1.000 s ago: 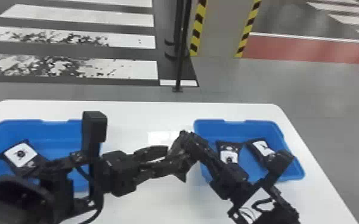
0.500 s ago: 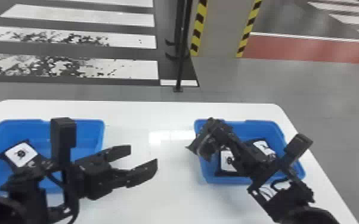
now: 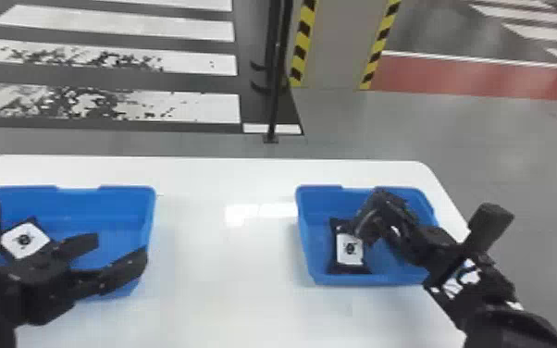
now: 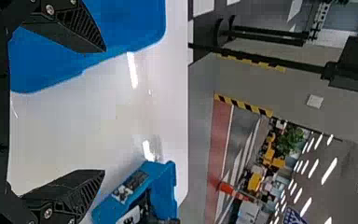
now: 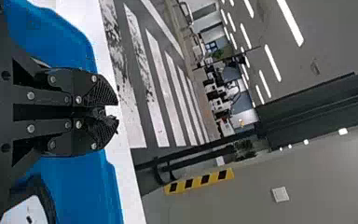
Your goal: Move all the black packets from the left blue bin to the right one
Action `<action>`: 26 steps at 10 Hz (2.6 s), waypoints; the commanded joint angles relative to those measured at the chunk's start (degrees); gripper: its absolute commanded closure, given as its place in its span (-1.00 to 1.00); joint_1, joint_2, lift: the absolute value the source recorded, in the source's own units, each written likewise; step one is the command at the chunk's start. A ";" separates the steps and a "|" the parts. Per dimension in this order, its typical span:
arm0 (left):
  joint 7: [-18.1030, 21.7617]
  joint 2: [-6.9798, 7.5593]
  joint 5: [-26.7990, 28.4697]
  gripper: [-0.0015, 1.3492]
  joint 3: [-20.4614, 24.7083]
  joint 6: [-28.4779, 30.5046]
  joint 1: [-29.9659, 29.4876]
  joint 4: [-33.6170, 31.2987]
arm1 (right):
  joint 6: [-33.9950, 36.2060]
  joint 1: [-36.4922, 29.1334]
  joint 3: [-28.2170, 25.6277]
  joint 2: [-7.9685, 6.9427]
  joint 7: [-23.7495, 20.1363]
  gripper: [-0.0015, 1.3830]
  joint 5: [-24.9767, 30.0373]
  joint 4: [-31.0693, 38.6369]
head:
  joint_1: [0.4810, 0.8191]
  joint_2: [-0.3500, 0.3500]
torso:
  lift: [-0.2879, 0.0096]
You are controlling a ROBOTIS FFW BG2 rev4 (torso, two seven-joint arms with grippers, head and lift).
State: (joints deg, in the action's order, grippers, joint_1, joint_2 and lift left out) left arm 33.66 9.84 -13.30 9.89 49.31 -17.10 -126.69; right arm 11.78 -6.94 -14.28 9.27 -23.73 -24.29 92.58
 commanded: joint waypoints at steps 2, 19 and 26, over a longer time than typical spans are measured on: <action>0.00 -0.79 3.70 -0.82 6.44 1.60 -0.76 -0.65 | -3.34 -2.48 -0.23 0.13 0.09 -0.66 3.04 1.84 | 0.27 -0.35 | -0.01; -11.16 -2.72 17.41 0.43 7.13 10.32 25.40 33.67 | -0.81 -22.30 5.26 -2.51 -1.67 -0.81 -1.41 18.02 | 0.27 0.46 | -0.01; -6.68 -1.76 7.59 0.79 0.96 3.00 12.46 10.32 | 2.56 -23.01 5.94 -2.51 -3.60 -0.80 -3.59 22.52 | 0.27 0.37 | -0.01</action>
State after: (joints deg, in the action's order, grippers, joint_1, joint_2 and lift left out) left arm 26.92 7.90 -3.72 12.23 52.82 -3.29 -113.59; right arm 13.49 -29.83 -8.61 6.77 -27.31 -27.66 114.03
